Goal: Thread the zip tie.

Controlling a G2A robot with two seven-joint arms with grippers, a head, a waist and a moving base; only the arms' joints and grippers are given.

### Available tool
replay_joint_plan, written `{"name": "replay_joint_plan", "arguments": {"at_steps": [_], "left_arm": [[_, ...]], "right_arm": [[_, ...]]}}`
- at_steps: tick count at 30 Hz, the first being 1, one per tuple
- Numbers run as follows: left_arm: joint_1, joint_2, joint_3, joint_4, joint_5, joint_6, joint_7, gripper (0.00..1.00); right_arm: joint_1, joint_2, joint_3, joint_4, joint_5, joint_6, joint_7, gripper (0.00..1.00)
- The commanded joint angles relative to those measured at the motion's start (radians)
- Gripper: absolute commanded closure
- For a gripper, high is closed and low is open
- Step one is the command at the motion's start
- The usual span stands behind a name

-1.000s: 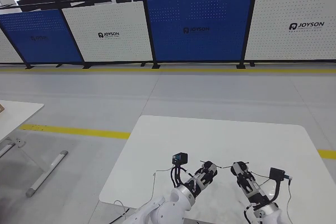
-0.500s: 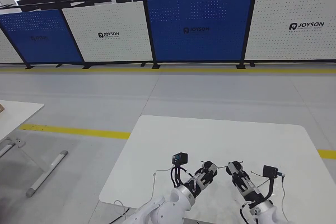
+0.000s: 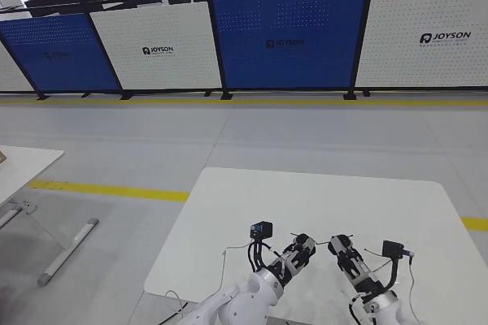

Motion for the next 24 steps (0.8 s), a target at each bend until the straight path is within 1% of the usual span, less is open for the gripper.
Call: {"name": "replay_joint_plan", "arguments": {"at_steps": [1, 18, 24], "left_arm": [[0.000, 0.000, 0.000, 0.000, 0.000, 0.000, 0.000, 1.00], [0.000, 0.000, 0.000, 0.000, 0.000, 0.000, 0.000, 1.00], [0.000, 0.000, 0.000, 0.000, 0.000, 0.000, 0.000, 1.00]], "right_arm": [[-0.004, -0.001, 0.006, -0.004, 0.000, 0.001, -0.006, 1.00], [-0.037, -0.010, 0.043, -0.020, 0.000, -0.018, -0.009, 1.00], [-0.040, -0.014, 0.048, -0.022, -0.001, -0.013, 0.003, 1.00]]}}
